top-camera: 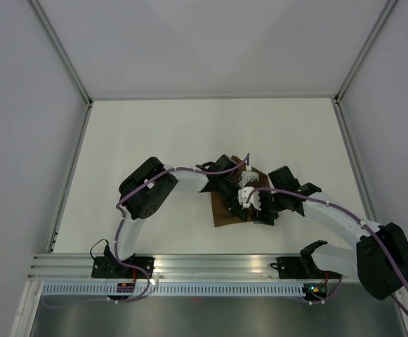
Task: Fold the napkin, place the utensils inside, and roll it up
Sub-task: Roll the napkin at the center of the board.
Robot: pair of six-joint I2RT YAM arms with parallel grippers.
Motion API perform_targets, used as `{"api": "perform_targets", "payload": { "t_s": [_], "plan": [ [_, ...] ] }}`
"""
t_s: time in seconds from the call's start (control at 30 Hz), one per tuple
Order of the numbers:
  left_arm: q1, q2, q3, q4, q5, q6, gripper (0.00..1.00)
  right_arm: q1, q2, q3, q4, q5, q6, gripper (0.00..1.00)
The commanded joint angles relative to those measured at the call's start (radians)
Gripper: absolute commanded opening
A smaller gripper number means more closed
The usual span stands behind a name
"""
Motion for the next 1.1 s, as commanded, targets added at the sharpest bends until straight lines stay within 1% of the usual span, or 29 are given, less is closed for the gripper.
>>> {"api": "perform_targets", "payload": {
  "t_s": [0.0,0.07,0.2,0.3,0.33,0.4,0.43,0.5,0.53,0.6,0.63,0.7,0.73,0.8,0.93,1.0,1.07],
  "plan": [
    [-0.004,0.085,-0.020,-0.108,-0.032,-0.020,0.02,0.113,0.017,-0.043,0.193,0.124,0.074,0.66],
    [-0.001,0.094,-0.012,-0.110,-0.029,-0.023,0.02,0.149,0.055,-0.043,0.219,0.140,0.097,0.66],
    [0.007,0.102,-0.003,-0.112,-0.020,-0.030,0.02,0.183,0.086,-0.036,0.241,0.155,0.112,0.66],
    [0.011,0.108,0.006,-0.112,-0.013,-0.039,0.02,0.203,0.110,-0.030,0.239,0.152,0.121,0.62],
    [0.013,0.109,0.008,-0.112,-0.010,-0.039,0.02,0.206,0.119,-0.028,0.238,0.150,0.123,0.59],
    [0.014,0.112,0.011,-0.108,-0.006,-0.044,0.02,0.210,0.149,-0.030,0.239,0.146,0.125,0.55],
    [0.014,0.114,0.014,-0.110,-0.003,-0.046,0.02,0.210,0.159,-0.028,0.235,0.146,0.125,0.49],
    [0.016,0.117,0.016,-0.112,-0.006,-0.047,0.03,0.210,0.182,-0.028,0.227,0.137,0.125,0.43],
    [0.017,0.117,0.017,-0.112,-0.003,-0.049,0.03,0.210,0.187,-0.028,0.224,0.134,0.125,0.33],
    [0.019,0.108,0.014,-0.112,-0.007,-0.052,0.07,0.210,0.199,-0.022,0.206,0.126,0.123,0.26],
    [0.022,0.102,0.013,-0.112,-0.009,-0.053,0.13,0.208,0.205,-0.016,0.181,0.114,0.120,0.20],
    [0.022,0.063,0.003,-0.107,-0.018,-0.059,0.24,0.205,0.231,-0.001,0.155,0.094,0.102,0.16],
    [0.024,0.046,-0.001,-0.104,-0.024,-0.065,0.35,0.193,0.251,0.010,0.131,0.066,0.097,0.15],
    [0.028,-0.012,-0.015,-0.084,-0.033,-0.075,0.44,0.171,0.279,0.026,0.106,0.029,0.071,0.15],
    [0.048,-0.088,-0.024,-0.075,-0.073,-0.121,0.49,0.093,0.378,0.075,0.015,-0.072,0.007,0.15],
    [0.057,-0.118,-0.030,-0.075,-0.093,-0.130,0.49,0.070,0.406,0.094,-0.012,-0.093,-0.016,0.14],
    [0.063,-0.162,-0.037,-0.072,-0.145,-0.150,0.50,0.042,0.441,0.130,-0.066,-0.123,-0.047,0.14]
  ]
}}
